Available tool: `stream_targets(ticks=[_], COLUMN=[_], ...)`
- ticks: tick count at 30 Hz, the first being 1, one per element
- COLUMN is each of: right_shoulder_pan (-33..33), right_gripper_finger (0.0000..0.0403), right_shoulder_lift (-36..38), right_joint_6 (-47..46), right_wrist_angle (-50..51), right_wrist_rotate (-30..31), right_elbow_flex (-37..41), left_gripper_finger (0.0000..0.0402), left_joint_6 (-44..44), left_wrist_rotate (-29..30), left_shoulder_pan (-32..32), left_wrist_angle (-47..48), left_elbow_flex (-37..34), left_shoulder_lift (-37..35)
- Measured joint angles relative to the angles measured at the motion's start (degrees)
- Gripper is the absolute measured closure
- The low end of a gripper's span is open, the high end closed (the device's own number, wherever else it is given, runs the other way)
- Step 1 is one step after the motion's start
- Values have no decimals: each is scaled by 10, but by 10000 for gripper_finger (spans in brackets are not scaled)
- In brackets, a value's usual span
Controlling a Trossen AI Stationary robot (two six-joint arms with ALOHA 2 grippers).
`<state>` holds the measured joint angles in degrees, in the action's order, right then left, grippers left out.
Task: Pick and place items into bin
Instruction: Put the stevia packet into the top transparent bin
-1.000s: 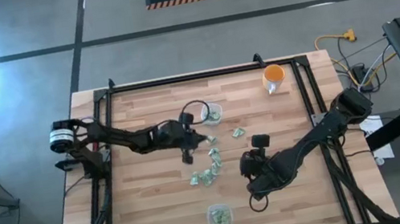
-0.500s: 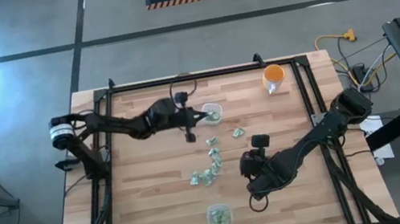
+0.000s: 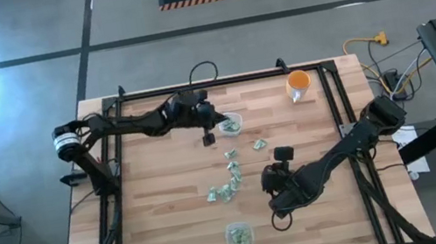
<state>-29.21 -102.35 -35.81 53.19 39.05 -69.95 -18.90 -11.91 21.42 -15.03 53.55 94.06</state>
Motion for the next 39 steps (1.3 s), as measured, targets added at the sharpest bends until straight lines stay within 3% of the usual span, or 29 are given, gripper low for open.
stream_targets(ticks=[7, 16, 30, 39], right_shoulder_pan=[0, 0, 0, 0], right_gripper_finger=[346, 346, 346, 346], right_shoulder_lift=[0, 0, 0, 0], right_joint_6=[0, -1, -2, -2], right_wrist_angle=[0, 0, -2, -7], right_wrist_rotate=[0, 0, 0, 0], right_elbow_flex=[0, 2, 7, 8], left_gripper_finger=[398, 398, 397, 323], left_joint_6=[20, 23, 37, 37], left_wrist_rotate=[-56, -75, -79, -77], left_shoulder_pan=[19, 28, 31, 31], left_wrist_angle=[15, 27, 36, 36], left_elbow_flex=[30, 64, 73, 73], left_shoulder_lift=[8, 87, 109, 109])
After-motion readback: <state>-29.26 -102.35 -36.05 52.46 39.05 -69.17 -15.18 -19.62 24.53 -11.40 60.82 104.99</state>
